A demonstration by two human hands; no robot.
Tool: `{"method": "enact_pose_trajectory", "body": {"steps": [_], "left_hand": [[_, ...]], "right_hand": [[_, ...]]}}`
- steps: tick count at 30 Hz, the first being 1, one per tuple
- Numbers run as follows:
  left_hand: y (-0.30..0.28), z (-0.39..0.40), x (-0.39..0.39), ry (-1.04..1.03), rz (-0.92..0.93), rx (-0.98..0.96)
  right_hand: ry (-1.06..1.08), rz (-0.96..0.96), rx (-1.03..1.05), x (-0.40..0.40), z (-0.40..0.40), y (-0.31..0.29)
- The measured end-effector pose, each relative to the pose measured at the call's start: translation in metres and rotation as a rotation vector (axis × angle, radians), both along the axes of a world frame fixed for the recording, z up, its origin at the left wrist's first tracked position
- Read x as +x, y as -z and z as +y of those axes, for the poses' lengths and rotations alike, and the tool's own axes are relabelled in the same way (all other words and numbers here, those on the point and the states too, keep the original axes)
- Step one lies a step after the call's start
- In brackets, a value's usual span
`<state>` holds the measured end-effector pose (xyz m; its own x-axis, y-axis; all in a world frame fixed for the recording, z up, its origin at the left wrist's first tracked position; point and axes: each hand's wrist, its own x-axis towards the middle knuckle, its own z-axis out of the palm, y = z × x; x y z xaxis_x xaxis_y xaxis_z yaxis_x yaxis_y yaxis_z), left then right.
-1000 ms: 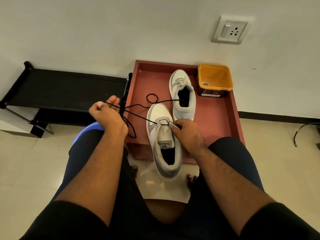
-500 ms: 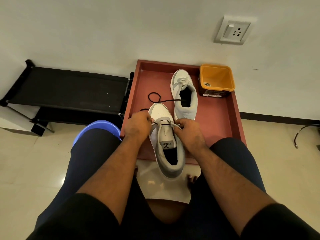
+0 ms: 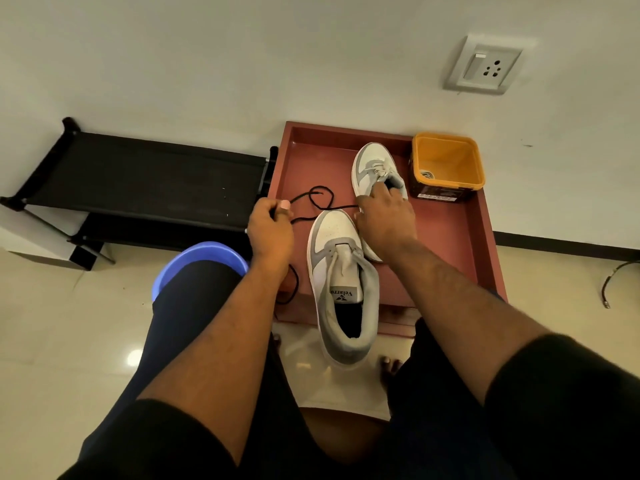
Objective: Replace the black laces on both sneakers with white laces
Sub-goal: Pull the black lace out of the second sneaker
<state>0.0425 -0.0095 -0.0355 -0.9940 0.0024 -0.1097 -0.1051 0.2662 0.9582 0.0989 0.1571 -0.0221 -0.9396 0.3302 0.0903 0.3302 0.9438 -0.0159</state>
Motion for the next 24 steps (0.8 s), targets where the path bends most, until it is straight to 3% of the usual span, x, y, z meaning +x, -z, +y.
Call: {"method": "enact_pose_trajectory", "body": {"steps": [3,6,7,10,12,16,20,24], "left_hand": [[-0.001,0.004,-0.003,0.045,-0.042,0.055],[-0.005,0.007,-0.004,0.085,-0.094,0.120],[-0.008,0.008,-0.005,0.106,-0.102,0.140],[-0.023,0.013,-0.009,0.213,-0.099,0.221],[-0.037,0.016,-0.011,0.302,-0.039,0.244],[-0.079,0.016,-0.016,0.401,0.167,0.316],[-0.138,0.003,-0.022,0.402,0.339,0.385],[-0.198,-0.013,-0.021,0.340,0.400,0.481]], "right_hand": [[-0.079,-0.198,0.232,-0.025,0.006,0.000],[-0.141,-0.229,0.260,-0.035,0.007,-0.001],[-0.152,-0.161,0.177,-0.038,0.008,-0.001],[-0.154,0.133,-0.379,-0.042,0.001,-0.020],[-0.185,0.275,-0.636,-0.041,-0.006,-0.048],[-0.151,0.500,-0.907,-0.032,-0.021,-0.103],[-0.204,0.582,-1.097,-0.029,-0.032,-0.148],[-0.239,0.707,-1.338,-0.025,-0.049,-0.189]]}}
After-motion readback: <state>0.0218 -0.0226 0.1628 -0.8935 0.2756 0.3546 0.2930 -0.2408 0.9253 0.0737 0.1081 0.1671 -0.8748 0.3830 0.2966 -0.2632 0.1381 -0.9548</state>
